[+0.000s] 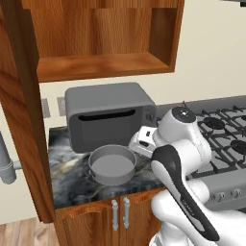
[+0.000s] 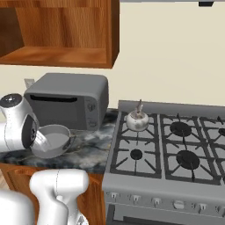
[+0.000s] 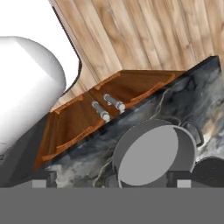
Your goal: Pick the kettle from the cabinet and place it on a stove burner. Then pick the pot from the counter and place it on another stove burner. Finally, turn both burners on.
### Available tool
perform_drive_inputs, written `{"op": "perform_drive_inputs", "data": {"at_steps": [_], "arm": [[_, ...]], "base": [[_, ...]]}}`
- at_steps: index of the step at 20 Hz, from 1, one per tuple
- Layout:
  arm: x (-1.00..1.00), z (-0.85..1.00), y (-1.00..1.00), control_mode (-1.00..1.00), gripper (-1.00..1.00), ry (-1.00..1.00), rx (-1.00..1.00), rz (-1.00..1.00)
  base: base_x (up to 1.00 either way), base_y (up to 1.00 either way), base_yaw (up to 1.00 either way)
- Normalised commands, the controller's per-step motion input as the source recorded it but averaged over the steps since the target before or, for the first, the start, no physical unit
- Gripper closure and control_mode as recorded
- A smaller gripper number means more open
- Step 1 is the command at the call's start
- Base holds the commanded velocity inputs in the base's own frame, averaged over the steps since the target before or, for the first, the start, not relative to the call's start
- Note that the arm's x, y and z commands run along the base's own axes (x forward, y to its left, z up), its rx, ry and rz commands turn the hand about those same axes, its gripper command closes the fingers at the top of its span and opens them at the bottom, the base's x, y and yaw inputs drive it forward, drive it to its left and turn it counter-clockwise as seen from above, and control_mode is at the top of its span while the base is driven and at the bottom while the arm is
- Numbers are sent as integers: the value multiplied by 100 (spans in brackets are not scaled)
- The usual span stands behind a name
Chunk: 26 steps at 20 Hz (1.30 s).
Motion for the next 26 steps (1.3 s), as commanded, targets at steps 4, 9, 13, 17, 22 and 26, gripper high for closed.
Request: {"op": "perform_drive_inputs", "data": {"at_steps": [4, 9, 13, 17, 22, 26], "arm": [[28, -26, 10, -100, -100, 0, -2, -2], [26, -31, 8, -100, -100, 2, -2, -2], [25, -34, 8, -100, -100, 5, -2, -2], [23, -34, 9, -100, -100, 4, -2, -2], [24, -34, 8, -100, -100, 3, -2, -1], [24, -32, 5, -100, -100, 3, -2, -2]], "base": [[0, 0, 0], [0, 0, 0], [0, 0, 0], [0, 0, 0], [0, 0, 0], [0, 0, 0]]}}
